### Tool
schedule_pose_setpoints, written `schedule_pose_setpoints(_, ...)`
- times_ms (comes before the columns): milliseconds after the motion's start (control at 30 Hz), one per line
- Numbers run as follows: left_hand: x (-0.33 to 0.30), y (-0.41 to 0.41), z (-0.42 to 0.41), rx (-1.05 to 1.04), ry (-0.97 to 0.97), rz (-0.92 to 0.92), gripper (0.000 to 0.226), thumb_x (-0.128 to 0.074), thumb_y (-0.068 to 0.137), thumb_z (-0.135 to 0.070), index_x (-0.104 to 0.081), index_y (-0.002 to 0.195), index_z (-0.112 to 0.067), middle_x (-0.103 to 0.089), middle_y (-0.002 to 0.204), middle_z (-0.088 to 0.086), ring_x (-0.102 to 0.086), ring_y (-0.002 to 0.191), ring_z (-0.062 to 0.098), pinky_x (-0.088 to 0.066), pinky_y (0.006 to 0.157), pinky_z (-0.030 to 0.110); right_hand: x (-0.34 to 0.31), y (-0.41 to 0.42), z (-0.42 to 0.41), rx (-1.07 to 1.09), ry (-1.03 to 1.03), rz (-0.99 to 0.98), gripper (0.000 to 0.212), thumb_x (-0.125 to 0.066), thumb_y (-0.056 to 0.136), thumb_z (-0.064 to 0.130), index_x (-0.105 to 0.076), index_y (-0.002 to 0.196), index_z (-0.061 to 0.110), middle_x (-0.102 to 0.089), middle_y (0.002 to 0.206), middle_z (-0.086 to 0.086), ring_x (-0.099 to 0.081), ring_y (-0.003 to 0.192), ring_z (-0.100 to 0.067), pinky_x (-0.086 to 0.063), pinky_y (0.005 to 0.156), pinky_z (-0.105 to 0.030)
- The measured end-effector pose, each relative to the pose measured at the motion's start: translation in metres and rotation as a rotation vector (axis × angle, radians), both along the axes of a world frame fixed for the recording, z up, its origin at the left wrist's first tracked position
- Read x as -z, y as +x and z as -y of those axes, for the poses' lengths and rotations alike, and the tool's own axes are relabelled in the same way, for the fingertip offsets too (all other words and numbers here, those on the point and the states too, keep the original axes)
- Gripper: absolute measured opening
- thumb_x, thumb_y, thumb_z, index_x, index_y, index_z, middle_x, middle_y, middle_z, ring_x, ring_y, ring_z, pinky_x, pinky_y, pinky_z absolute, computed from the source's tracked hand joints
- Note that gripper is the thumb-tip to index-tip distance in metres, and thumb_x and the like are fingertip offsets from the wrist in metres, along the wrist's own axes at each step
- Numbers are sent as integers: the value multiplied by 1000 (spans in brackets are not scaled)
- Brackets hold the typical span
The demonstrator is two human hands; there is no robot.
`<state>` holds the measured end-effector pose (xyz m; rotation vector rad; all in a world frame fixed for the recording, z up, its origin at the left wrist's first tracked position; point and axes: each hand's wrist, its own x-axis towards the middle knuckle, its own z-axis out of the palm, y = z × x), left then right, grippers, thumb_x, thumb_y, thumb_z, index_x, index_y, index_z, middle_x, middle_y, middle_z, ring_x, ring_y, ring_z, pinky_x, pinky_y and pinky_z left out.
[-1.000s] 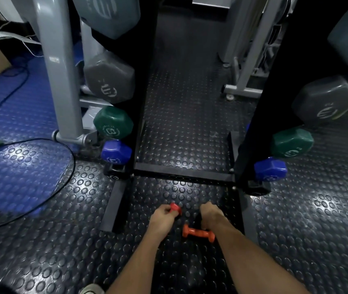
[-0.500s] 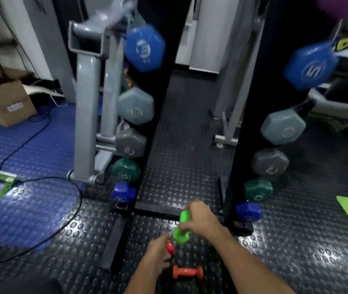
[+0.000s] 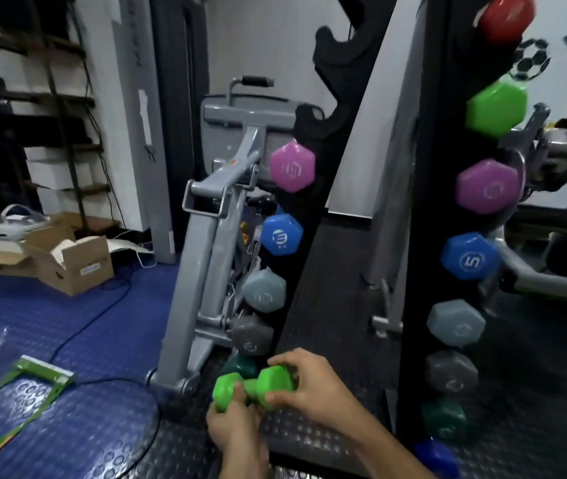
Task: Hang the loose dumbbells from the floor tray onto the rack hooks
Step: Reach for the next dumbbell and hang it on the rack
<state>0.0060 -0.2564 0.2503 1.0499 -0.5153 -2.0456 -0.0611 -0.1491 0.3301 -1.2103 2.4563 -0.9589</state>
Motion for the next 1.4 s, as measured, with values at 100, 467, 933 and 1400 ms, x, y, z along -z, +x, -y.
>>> schedule_pose_setpoints(100, -43, -1, 17, -121, -84, -22, 27, -62, 97, -1, -59, 124, 3, -62, 111, 25, -64, 76, 35, -58, 45, 30, -41, 0, 5, -73, -153, 54, 57, -85, 82, 14, -67, 136, 21, -64, 122, 1, -65, 114, -15, -52, 101, -27)
schedule_pose_setpoints(467, -275, -29, 61, -59, -477, -242, 22, -71, 94, -13, -63, 112, -3, -69, 99, 13, -67, 80, 24, -58, 61, 32, -223, -12, 38, -3, -668, -153, 47, -91, 68, 3, -76, 109, 19, -78, 101, -3, -77, 91, -26, -63, 86, -47)
schedule_pose_setpoints(933, -440, -98, 70, 478, -612, -410, 33, -46, 99, -27, -55, 75, -6, -57, 65, 11, -59, 49, 24, -50, 48, 26, -330, -42, 61, 416, -849, -277, 30, -96, 69, 21, -78, 93, 17, -76, 86, 5, -73, 80, -10, -64, 79, -36)
schedule_pose_setpoints(1400, -468, -150, 71, 630, -812, -55, 41, -46, 102, -43, -46, 78, -11, -50, 68, 7, -51, 56, 22, -44, 53, 28, -337, -75, 52, 580, -710, -485, 32, -88, 77, 43, -72, 84, 16, -68, 79, 5, -64, 75, -10, -43, 56, -19)
